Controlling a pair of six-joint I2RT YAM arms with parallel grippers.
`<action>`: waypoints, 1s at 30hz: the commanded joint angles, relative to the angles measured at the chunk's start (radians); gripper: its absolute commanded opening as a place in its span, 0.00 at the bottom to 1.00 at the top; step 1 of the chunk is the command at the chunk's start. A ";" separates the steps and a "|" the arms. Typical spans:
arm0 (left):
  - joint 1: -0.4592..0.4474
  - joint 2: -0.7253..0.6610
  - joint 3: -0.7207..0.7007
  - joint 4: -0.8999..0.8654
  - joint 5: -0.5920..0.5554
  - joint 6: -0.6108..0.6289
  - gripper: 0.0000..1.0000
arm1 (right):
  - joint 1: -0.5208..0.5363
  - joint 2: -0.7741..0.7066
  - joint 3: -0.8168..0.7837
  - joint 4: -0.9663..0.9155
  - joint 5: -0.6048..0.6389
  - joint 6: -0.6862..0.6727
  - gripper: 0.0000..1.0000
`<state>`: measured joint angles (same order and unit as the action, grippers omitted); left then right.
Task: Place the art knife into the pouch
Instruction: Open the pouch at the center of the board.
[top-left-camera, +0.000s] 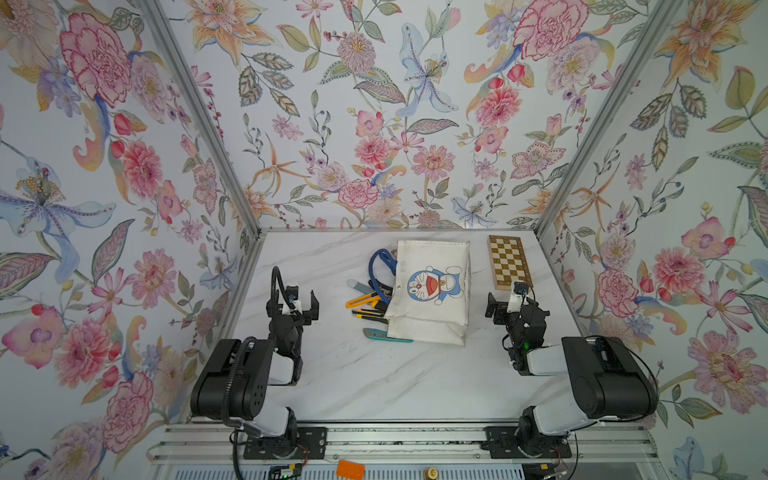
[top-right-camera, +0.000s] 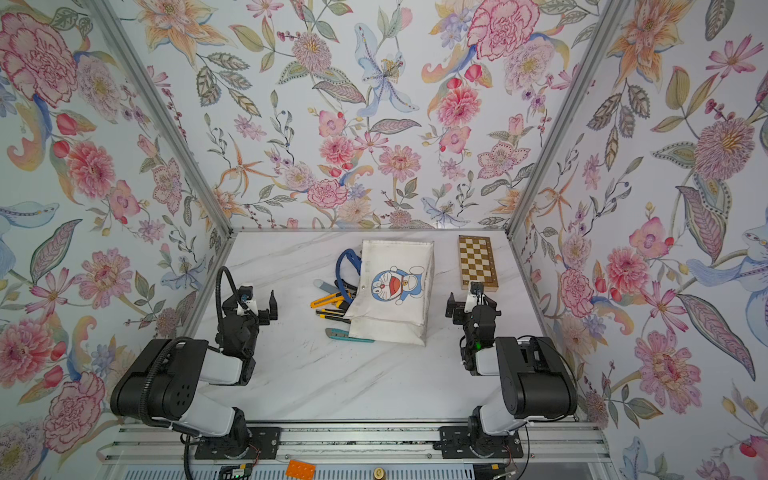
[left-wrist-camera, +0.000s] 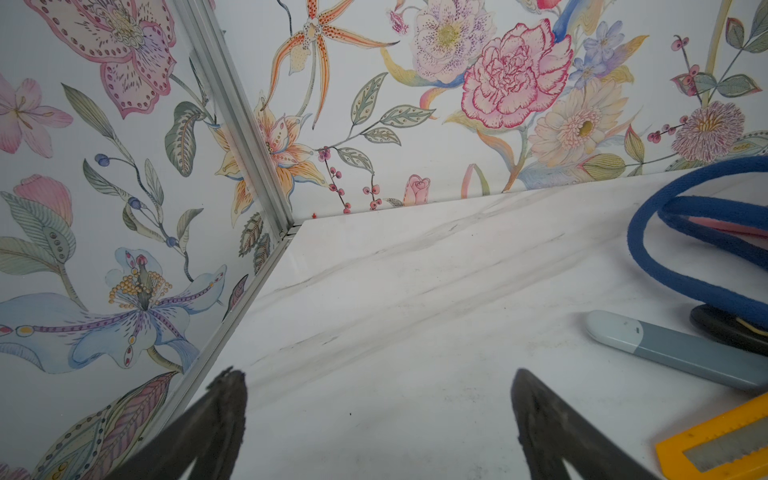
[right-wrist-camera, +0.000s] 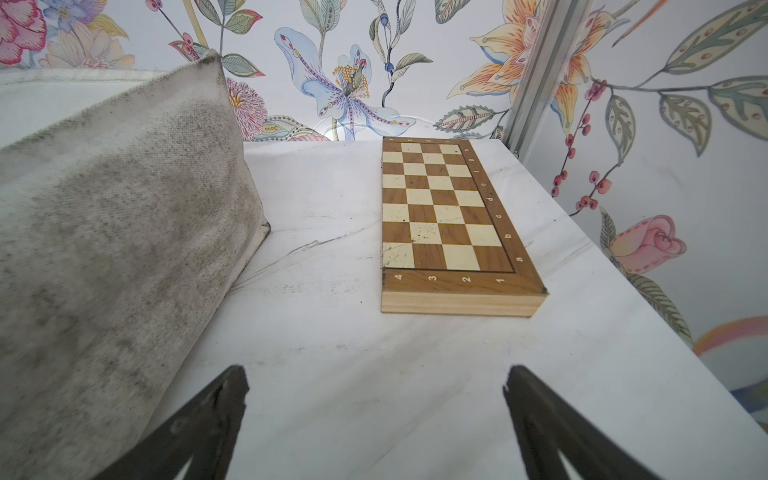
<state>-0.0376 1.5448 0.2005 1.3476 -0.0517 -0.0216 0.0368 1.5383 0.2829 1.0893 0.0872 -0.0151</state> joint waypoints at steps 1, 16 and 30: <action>0.008 0.011 0.023 0.021 0.018 0.007 0.99 | -0.006 0.013 0.018 0.007 0.008 -0.011 0.99; -0.115 -0.147 0.030 -0.105 -0.307 0.062 0.99 | 0.087 -0.141 0.067 -0.187 0.185 -0.069 0.99; -0.190 -0.350 0.262 -0.687 -0.154 -0.395 0.99 | 0.406 -0.151 0.581 -0.967 0.266 0.048 0.99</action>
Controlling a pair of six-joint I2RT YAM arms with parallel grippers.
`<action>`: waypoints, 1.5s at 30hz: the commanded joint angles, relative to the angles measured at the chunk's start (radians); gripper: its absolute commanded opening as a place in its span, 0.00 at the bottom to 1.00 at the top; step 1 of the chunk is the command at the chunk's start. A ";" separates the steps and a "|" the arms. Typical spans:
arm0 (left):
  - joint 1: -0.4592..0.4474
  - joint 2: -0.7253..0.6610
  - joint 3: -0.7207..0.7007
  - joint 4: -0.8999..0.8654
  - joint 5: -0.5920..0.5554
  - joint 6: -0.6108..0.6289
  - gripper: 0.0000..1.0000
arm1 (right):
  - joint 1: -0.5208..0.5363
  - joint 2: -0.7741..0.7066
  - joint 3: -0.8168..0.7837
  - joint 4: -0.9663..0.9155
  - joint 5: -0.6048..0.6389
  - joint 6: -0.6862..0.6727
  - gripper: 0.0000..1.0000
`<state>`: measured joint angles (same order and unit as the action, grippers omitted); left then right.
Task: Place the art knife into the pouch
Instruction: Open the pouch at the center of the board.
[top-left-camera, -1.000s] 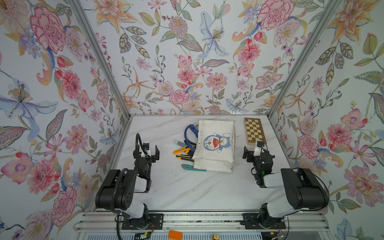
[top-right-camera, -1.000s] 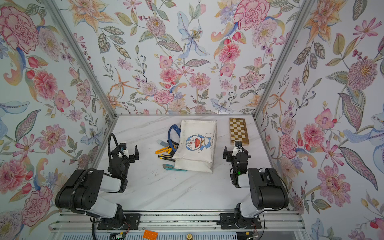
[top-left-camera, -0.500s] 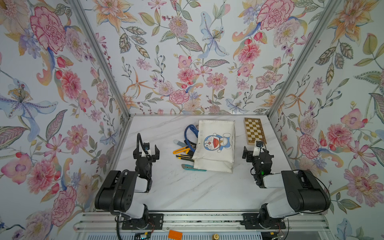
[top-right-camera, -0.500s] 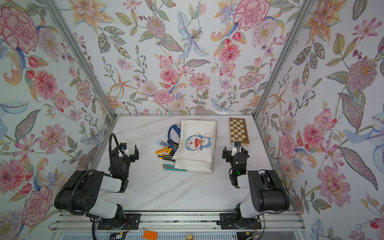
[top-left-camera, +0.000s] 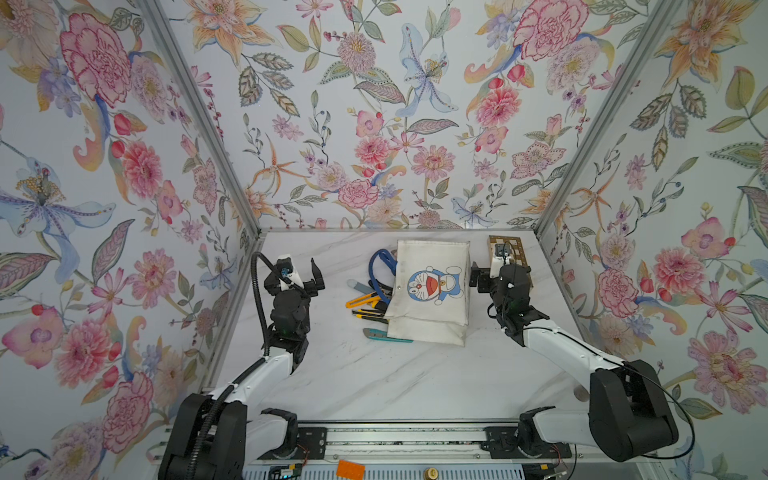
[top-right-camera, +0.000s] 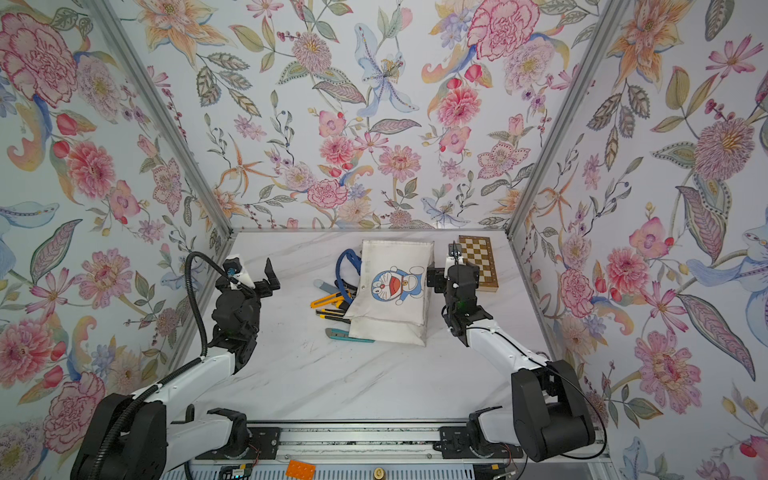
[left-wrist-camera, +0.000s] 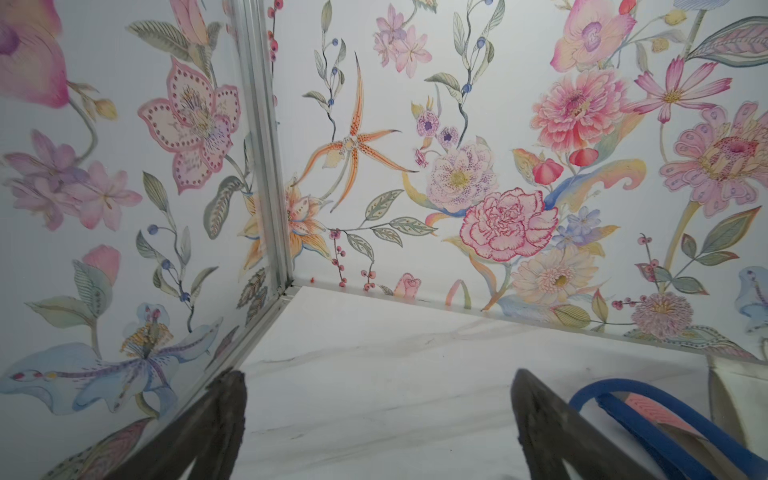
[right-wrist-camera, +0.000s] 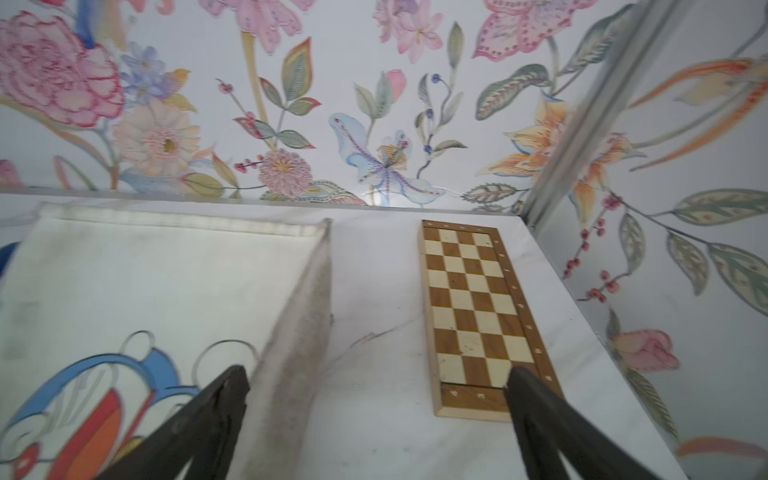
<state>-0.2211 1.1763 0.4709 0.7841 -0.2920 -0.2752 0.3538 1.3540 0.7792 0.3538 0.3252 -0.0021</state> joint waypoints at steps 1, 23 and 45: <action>-0.006 0.024 -0.014 -0.133 0.104 -0.165 0.99 | 0.135 0.058 0.125 -0.276 0.029 0.035 0.99; -0.004 -0.011 -0.049 -0.309 0.216 -0.255 0.99 | 0.418 0.705 0.886 -0.673 -0.347 0.160 0.62; -0.005 -0.026 -0.064 -0.307 0.250 -0.275 1.00 | 0.444 0.964 1.136 -0.834 -0.207 0.069 0.45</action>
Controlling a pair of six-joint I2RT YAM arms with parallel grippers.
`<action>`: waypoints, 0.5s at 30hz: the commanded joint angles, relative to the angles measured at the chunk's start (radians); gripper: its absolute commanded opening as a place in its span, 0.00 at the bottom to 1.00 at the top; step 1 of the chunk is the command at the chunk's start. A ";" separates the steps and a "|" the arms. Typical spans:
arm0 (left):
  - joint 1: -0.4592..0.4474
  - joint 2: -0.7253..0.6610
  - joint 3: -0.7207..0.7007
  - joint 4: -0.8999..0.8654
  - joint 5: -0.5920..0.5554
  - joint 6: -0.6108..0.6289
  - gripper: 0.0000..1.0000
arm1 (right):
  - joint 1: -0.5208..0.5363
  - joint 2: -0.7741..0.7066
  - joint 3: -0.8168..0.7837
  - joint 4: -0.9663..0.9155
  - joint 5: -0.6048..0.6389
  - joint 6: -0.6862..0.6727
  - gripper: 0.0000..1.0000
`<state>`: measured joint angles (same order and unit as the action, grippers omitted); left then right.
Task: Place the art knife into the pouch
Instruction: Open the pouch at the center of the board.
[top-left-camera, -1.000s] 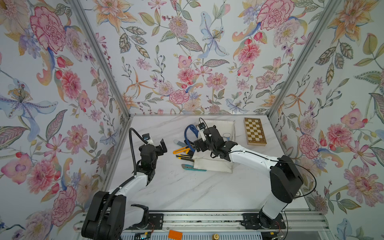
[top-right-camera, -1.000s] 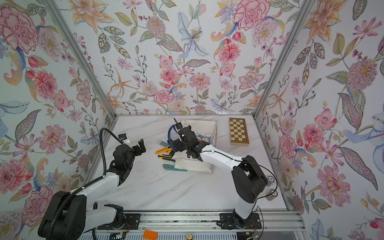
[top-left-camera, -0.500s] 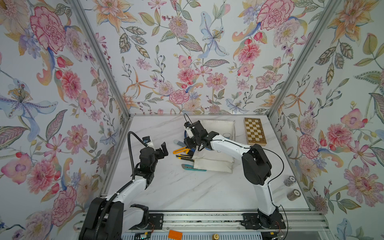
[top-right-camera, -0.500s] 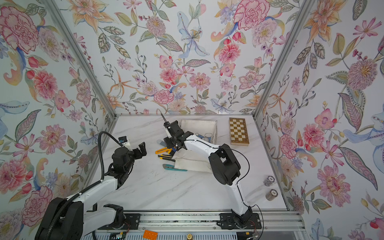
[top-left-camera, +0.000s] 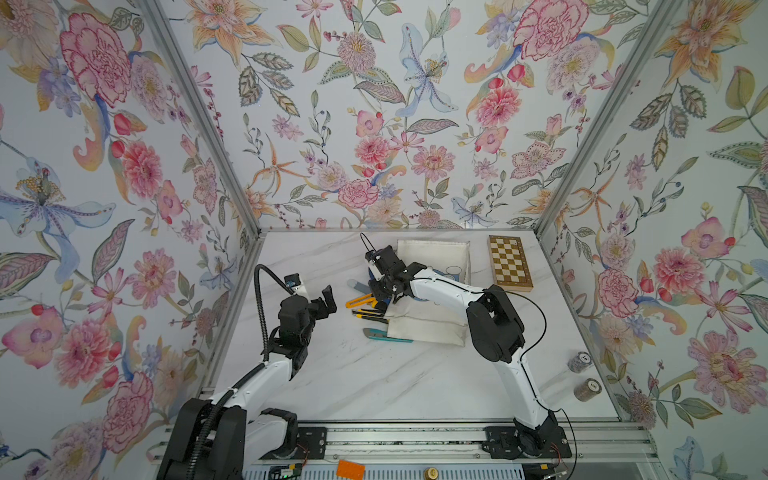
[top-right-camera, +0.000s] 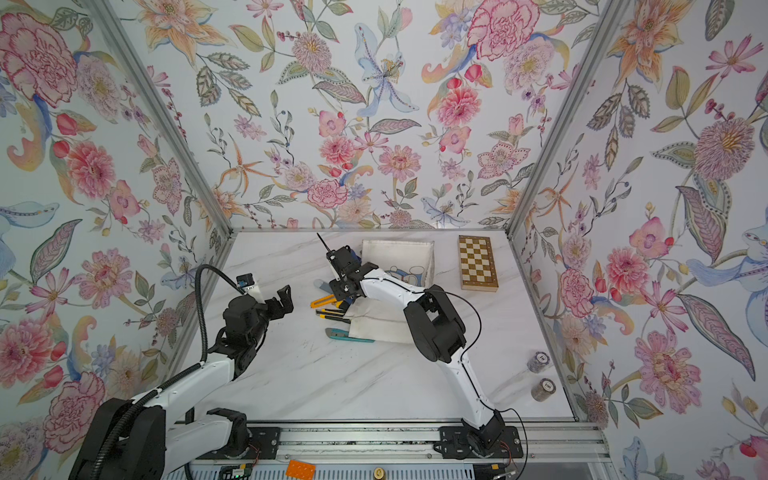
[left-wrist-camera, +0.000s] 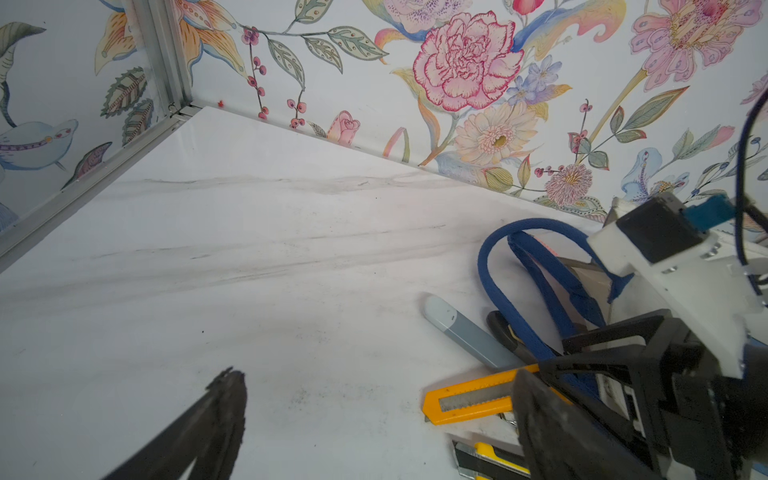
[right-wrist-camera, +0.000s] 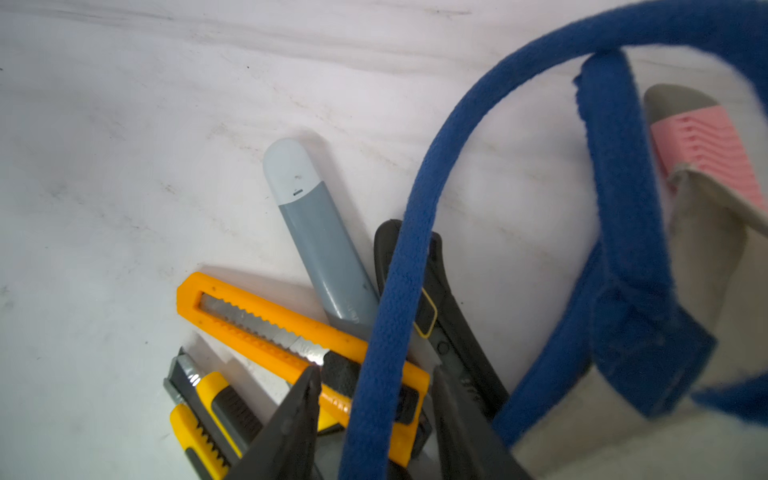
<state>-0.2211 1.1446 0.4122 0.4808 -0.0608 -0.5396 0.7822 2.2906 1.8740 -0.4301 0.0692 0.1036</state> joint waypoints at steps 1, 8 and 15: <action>-0.005 0.008 -0.004 -0.003 0.022 -0.013 1.00 | 0.017 0.034 0.047 -0.052 0.055 -0.041 0.45; -0.005 0.012 0.012 -0.027 0.025 0.017 1.00 | 0.023 0.059 0.071 -0.068 0.105 -0.075 0.27; -0.006 -0.025 0.009 -0.044 0.008 0.023 0.99 | 0.023 0.030 0.068 -0.067 0.180 -0.069 0.14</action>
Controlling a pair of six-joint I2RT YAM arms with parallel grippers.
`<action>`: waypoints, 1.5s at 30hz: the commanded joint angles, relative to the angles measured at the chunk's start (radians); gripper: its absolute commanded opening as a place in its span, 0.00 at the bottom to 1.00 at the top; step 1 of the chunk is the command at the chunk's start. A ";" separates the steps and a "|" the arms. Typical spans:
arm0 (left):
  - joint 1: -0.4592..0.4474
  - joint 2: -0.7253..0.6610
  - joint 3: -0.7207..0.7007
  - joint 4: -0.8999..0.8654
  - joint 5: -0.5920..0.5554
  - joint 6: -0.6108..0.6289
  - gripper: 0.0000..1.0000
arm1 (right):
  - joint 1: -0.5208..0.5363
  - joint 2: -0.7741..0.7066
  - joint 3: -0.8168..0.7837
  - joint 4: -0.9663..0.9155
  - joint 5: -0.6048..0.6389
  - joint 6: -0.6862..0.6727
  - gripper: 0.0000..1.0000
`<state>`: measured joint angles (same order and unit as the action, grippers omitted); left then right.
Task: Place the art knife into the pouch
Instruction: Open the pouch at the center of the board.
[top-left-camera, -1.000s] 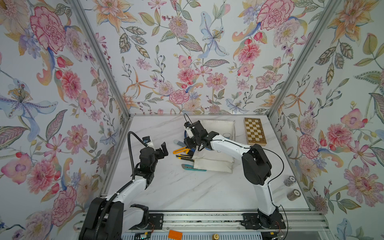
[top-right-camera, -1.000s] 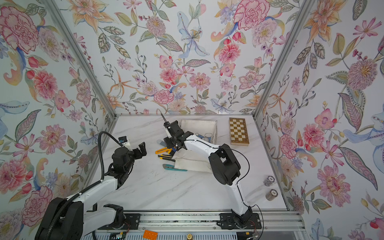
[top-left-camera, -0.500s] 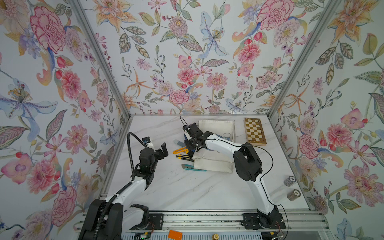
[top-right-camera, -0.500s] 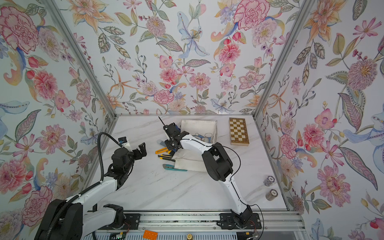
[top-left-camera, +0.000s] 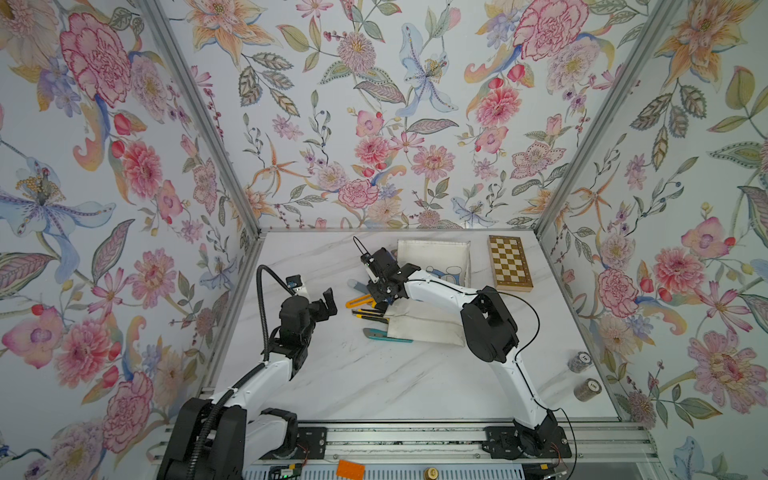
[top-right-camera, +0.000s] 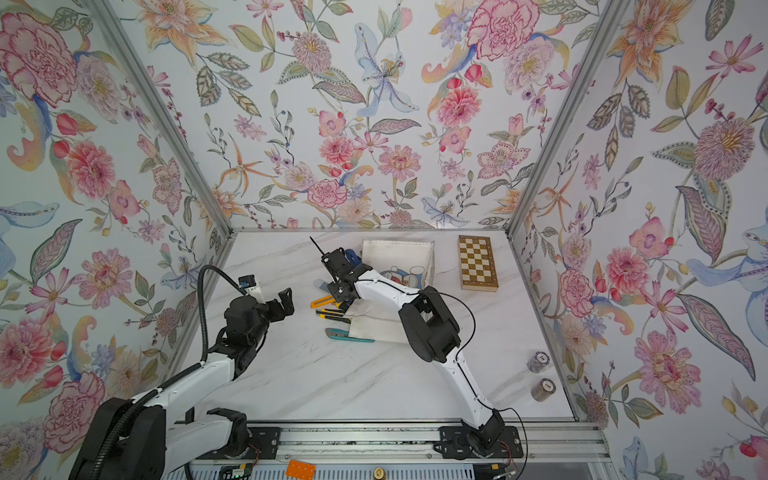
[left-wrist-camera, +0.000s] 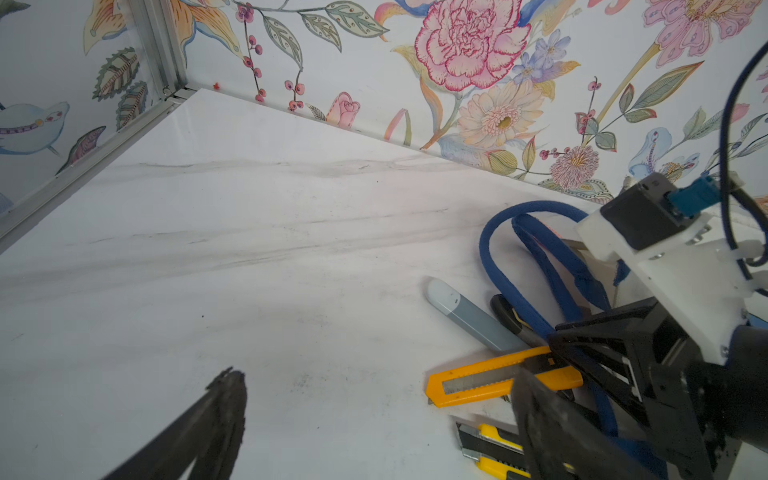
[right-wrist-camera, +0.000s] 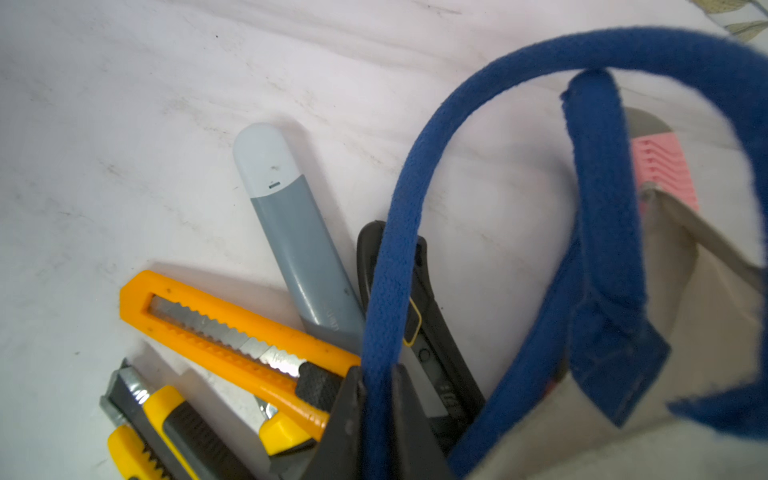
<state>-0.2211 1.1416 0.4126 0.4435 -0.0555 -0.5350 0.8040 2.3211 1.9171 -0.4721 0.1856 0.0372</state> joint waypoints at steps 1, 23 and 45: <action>-0.005 -0.022 0.008 -0.006 0.005 0.015 0.99 | -0.001 -0.009 0.025 -0.024 0.073 0.002 0.12; -0.009 0.074 0.059 0.078 0.202 -0.113 0.99 | -0.151 -0.584 -0.432 0.283 -0.031 0.181 0.00; -0.241 0.586 0.405 0.393 0.522 -0.420 0.99 | -0.346 -1.086 -0.825 0.630 -0.266 0.284 0.00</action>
<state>-0.4511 1.6791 0.7727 0.7387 0.3840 -0.8635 0.4671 1.2804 1.1160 0.0509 -0.0387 0.3115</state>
